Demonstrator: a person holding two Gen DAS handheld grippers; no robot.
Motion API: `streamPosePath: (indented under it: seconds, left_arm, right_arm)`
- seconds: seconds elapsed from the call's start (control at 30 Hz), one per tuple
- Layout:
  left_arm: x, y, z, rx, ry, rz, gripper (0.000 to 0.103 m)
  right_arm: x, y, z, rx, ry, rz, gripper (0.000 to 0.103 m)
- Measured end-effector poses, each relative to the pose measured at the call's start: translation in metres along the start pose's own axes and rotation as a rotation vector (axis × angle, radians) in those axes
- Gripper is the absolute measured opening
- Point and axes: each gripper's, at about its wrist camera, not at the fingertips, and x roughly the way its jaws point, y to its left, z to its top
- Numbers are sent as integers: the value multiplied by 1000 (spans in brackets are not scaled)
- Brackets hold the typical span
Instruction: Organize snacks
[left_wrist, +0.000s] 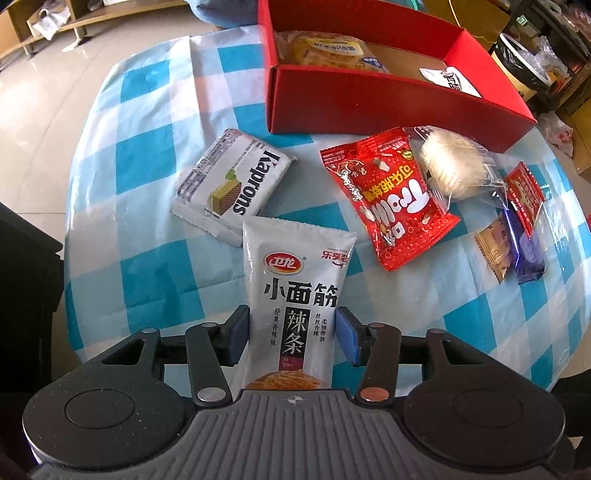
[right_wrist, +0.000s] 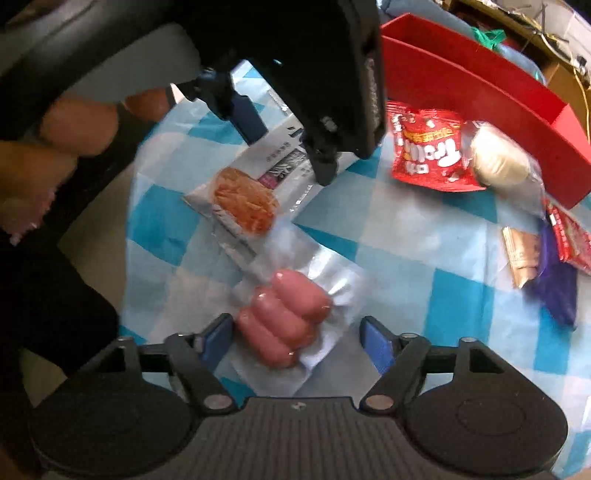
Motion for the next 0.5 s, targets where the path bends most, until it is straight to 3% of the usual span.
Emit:
streamPosePath:
  seconds: [0.2,0.33,0.4,0.5]
  left_arm:
    - [4,0,-3,14,18,-14,64]
    - [6,4,-2,-12,31,-34,69]
    - [5,7,-2,-30,25,-32,77]
    - [5,8,-4,-43,27,-15,80]
  right_arm:
    - [-3,-56,-2,73,26,-89,72]
    - [-10,-82,0,136,16,-33,72]
    - [-14,-85,3,133,-8,-38,72]
    - [-18,-95,5,198,-24,-33,72]
